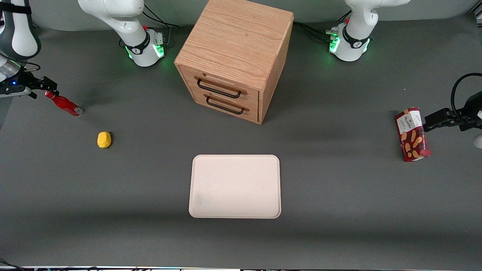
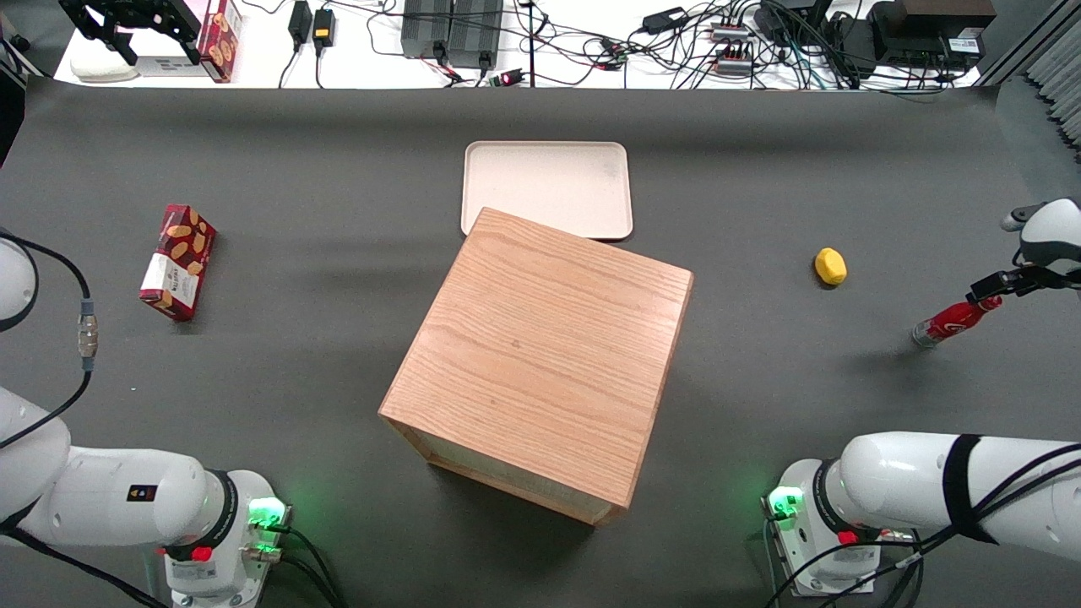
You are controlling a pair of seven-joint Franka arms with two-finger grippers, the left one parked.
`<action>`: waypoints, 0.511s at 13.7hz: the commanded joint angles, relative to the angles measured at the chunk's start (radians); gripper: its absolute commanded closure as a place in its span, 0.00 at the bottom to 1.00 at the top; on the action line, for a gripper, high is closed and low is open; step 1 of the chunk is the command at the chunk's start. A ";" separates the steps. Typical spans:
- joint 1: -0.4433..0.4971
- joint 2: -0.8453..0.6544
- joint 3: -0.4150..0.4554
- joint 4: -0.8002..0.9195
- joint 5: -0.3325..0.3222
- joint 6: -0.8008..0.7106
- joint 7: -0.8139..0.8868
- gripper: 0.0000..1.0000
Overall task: Place coke bottle on tray
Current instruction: 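Lower the open right gripper over the red bottle's neck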
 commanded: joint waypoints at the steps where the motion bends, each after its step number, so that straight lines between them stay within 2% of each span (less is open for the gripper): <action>1: 0.006 0.030 -0.012 -0.009 0.005 0.032 -0.027 0.00; 6: 0.004 0.028 -0.012 -0.017 0.024 -0.007 -0.042 0.00; 7: 0.004 0.024 -0.012 -0.017 0.024 -0.019 -0.042 0.03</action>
